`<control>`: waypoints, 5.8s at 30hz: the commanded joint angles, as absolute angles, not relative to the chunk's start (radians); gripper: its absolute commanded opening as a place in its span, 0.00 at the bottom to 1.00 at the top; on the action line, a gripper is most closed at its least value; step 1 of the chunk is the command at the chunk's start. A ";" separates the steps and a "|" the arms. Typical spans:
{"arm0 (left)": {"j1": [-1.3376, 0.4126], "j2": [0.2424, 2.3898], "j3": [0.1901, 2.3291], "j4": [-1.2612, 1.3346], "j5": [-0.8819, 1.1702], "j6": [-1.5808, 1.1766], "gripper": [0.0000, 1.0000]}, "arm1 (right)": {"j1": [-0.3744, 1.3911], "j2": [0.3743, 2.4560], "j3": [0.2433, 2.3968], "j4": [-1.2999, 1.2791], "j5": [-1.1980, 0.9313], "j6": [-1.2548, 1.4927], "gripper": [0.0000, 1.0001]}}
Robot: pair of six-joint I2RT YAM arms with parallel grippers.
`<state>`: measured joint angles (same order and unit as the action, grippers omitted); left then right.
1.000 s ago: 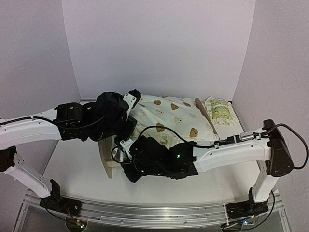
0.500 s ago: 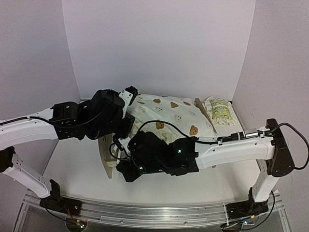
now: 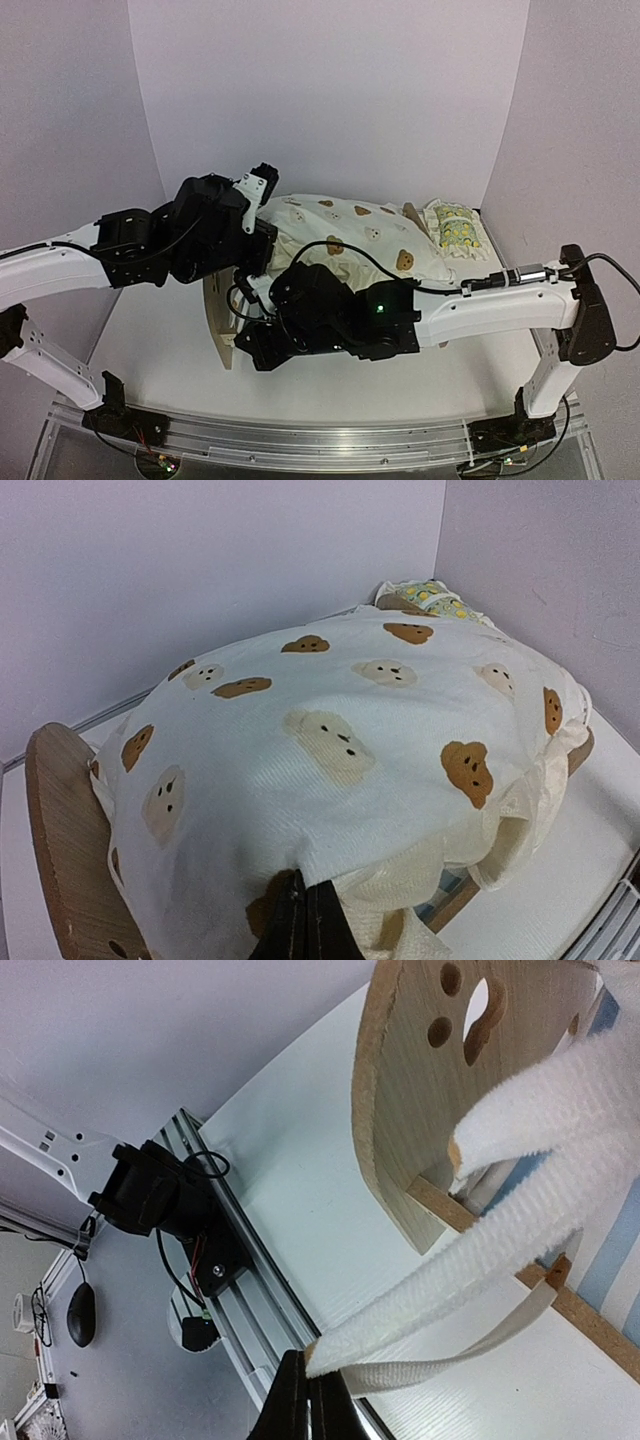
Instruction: Set up the pet bed
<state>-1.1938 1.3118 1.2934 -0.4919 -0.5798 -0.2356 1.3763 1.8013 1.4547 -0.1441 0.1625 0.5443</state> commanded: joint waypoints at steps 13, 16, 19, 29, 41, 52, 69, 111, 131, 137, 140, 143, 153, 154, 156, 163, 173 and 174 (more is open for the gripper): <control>-1.193 1.216 1.255 -0.549 -0.581 -0.191 0.00 | 1.339 1.579 1.426 0.153 0.412 0.537 0.00; -1.193 1.214 1.273 -0.546 -0.569 -0.185 0.00 | 1.339 1.574 1.431 0.152 0.411 0.536 0.00; -1.193 1.215 1.280 -0.545 -0.558 -0.184 0.00 | 1.339 1.574 1.429 0.152 0.406 0.540 0.00; -1.192 1.235 1.331 -0.544 -0.548 -0.156 0.00 | 1.339 1.607 1.539 0.107 0.347 0.514 0.00; -1.193 1.215 1.287 -0.543 -0.581 -0.159 0.00 | 1.333 1.660 1.705 0.006 0.270 0.526 0.00; -1.193 1.136 1.164 -0.524 -0.595 -0.187 0.00 | 1.307 1.718 1.631 -0.049 0.130 0.600 0.32; -1.192 1.172 1.110 -0.492 -0.587 -0.207 0.00 | 1.304 1.551 1.191 0.069 0.177 0.343 0.76; -1.193 1.222 0.999 -0.622 -0.527 -0.478 0.53 | 1.305 1.587 0.832 0.381 0.353 0.234 0.67; -1.219 1.141 1.176 -0.897 -0.574 -0.604 0.96 | 1.307 1.666 0.893 0.399 0.060 0.184 0.62; -1.219 1.102 1.161 -0.981 -0.616 -0.673 0.86 | 1.322 1.720 1.002 0.403 -0.061 0.166 0.51; -1.219 1.081 1.144 -1.003 -0.637 -0.697 0.87 | 1.322 1.754 1.049 0.416 -0.048 0.164 0.48; -1.219 1.066 1.129 -1.003 -0.639 -0.706 0.88 | 1.322 1.795 1.098 0.420 0.040 0.157 0.42; -1.219 1.053 1.095 -0.987 -0.646 -0.710 0.80 | 1.289 1.936 1.237 0.420 0.273 0.129 0.36; -1.219 1.054 1.092 -0.986 -0.647 -0.710 0.78 | 1.278 1.947 1.251 0.420 0.288 0.129 0.35; -1.219 1.054 1.090 -0.981 -0.646 -0.713 0.73 | 1.257 1.965 1.267 0.420 0.336 0.132 0.34; -1.219 1.061 1.056 -0.952 -0.638 -0.713 0.67 | 1.180 1.969 1.284 0.420 0.413 0.137 0.32; -1.219 1.083 0.978 -0.860 -0.622 -0.710 0.58 | 1.170 1.957 1.251 0.389 0.276 0.180 0.36; -1.219 1.086 0.967 -0.849 -0.622 -0.709 0.57 | 1.170 1.948 1.244 0.382 0.257 0.192 0.37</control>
